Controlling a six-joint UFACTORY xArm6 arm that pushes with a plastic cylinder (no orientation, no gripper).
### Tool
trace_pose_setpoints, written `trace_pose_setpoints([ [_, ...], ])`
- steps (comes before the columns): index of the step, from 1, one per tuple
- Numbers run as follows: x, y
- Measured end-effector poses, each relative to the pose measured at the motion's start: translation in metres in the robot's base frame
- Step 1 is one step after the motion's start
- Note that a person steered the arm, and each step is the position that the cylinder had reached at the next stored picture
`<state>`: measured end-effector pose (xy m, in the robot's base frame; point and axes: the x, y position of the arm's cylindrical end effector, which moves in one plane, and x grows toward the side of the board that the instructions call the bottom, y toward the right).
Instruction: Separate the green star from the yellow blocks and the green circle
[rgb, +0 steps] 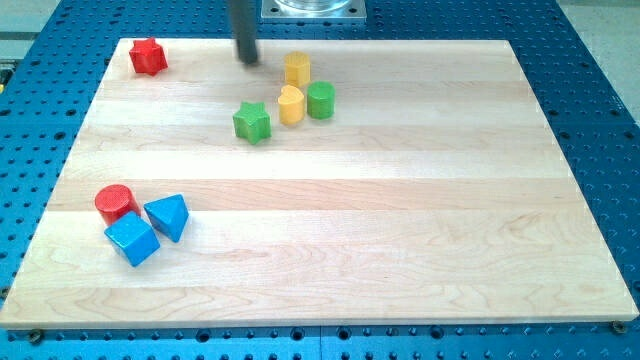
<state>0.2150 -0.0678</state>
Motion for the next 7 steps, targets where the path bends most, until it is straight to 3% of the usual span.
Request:
trace_pose_setpoints([
  [1, 0.029, 0.031],
  [2, 0.112, 0.057],
  [3, 0.138, 0.062],
  [4, 0.188, 0.059],
  [5, 0.211, 0.005],
  [6, 0.182, -0.039],
  [7, 0.133, -0.033],
])
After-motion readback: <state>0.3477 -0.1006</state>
